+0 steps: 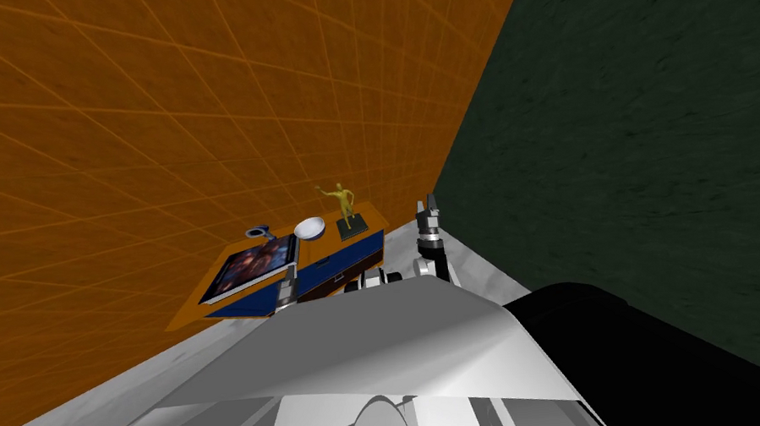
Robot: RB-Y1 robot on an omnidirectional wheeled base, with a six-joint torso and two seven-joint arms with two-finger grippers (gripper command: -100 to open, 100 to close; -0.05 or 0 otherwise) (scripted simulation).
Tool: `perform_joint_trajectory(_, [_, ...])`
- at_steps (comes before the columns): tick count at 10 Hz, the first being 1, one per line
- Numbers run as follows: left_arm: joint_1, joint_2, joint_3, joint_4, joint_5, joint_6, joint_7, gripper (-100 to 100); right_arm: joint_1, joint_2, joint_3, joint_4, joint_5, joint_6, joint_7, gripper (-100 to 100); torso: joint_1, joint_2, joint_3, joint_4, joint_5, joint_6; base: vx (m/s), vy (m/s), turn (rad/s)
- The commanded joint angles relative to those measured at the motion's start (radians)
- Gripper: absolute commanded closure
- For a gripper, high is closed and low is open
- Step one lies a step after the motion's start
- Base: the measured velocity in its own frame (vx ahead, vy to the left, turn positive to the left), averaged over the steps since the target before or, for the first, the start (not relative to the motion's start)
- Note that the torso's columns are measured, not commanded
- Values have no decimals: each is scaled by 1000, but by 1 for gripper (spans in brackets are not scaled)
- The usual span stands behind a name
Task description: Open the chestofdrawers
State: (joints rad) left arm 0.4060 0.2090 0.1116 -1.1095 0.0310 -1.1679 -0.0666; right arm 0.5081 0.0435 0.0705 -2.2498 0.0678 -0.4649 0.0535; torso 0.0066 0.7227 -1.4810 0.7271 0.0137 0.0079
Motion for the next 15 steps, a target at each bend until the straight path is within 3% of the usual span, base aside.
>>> perform_joint_trajectory(1, [0, -18, -7, 79, -12, -24, 6, -100, 0, 0, 0, 0, 0, 0, 0, 0, -1, 1, 1, -1, 1, -1, 76, -45, 112])
perform_joint_trajectory(4, [-13, -33, -1, 142, -19, -60, 10, -100, 0, 0, 0, 0, 0, 0, 0, 0, -3, 8, 5, -1, 2, -3, 35, -53, 114])
perform_joint_trajectory(7, [-25, -59, 3, 209, -26, -93, 14, -100, 0, 0, 0, 0, 0, 0, 0, 0, -6, 16, 6, 11, -13, -8, 20, -35, 53])
perform_joint_trajectory(10, [-41, -121, 8, 285, -36, -134, 19, -100, 0, 0, 0, 0, 0, 0, 0, 0, -7, 15, 5, 11, -14, -8, 30, -38, 111])
perform_joint_trajectory(14, [-52, -238, 12, 342, -45, -166, 23, -100, 0, 0, 0, 0, 0, 0, 0, 0, -6, 16, 5, 11, -14, -8, 17, -21, 62])
perform_joint_trajectory(15, [-52, -238, 12, 342, -45, -166, 23, -100, 0, 0, 0, 0, 0, 0, 0, 0, -6, 16, 5, 11, -14, -8, 5, -6, 17])
